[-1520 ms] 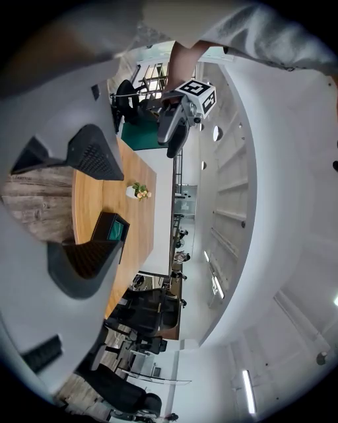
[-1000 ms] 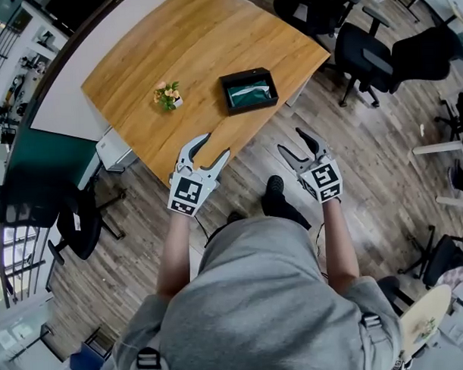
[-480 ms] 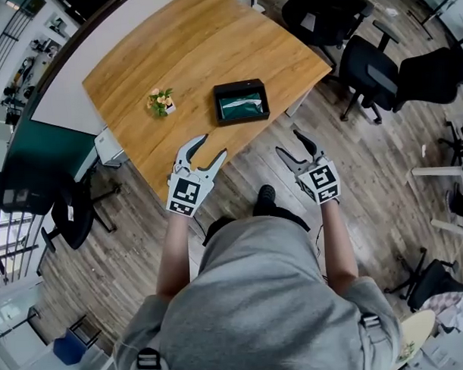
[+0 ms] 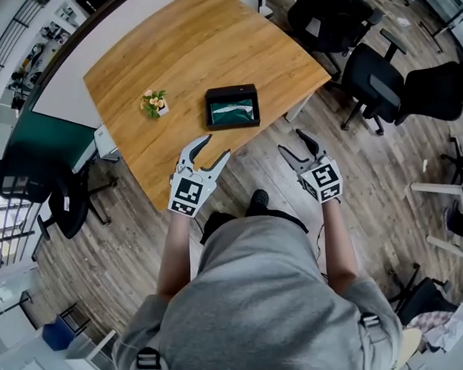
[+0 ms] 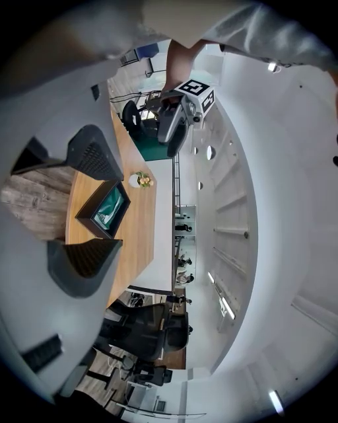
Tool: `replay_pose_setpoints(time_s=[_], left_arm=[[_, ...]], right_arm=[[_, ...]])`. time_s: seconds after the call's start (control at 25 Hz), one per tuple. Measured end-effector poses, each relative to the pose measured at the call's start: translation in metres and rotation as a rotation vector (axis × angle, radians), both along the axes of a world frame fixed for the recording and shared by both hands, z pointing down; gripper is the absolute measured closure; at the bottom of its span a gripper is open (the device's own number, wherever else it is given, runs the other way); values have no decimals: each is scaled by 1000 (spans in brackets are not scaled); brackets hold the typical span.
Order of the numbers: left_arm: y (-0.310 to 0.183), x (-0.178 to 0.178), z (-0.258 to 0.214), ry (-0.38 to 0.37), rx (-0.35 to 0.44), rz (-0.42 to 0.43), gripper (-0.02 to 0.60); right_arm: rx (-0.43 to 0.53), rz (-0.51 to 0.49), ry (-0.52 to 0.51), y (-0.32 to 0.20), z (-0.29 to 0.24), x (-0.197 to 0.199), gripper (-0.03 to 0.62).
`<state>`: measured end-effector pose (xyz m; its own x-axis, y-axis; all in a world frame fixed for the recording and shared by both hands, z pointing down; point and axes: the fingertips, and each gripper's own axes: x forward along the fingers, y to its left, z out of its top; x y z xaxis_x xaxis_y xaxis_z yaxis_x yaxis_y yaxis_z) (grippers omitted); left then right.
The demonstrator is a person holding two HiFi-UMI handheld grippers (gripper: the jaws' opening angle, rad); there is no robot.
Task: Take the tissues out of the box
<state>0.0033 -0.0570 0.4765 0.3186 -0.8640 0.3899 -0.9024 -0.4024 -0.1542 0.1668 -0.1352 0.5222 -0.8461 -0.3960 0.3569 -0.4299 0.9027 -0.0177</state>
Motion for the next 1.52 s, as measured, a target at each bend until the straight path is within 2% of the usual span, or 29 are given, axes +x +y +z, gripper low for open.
replay_pose_setpoints(time_s=[0.4, 0.8, 1.16, 1.4, 1.52], left_arm=[[-13, -7, 6, -19, -37, -56, 342], [-32, -25, 18, -18, -62, -30, 342], [-70, -44, 30, 6, -81, 25, 342], [-97, -62, 51, 11, -124, 96, 342], [-109, -66, 58, 36, -138, 161, 342]], right_arm=[[-25, -31, -9, -22, 7, -4, 312], [-50, -13, 3, -37, 20, -20, 312], [-42, 10, 25, -69, 16, -44, 312], [-55, 72, 45, -102, 25, -62, 312], [-57, 107, 53, -114, 27, -69, 312]])
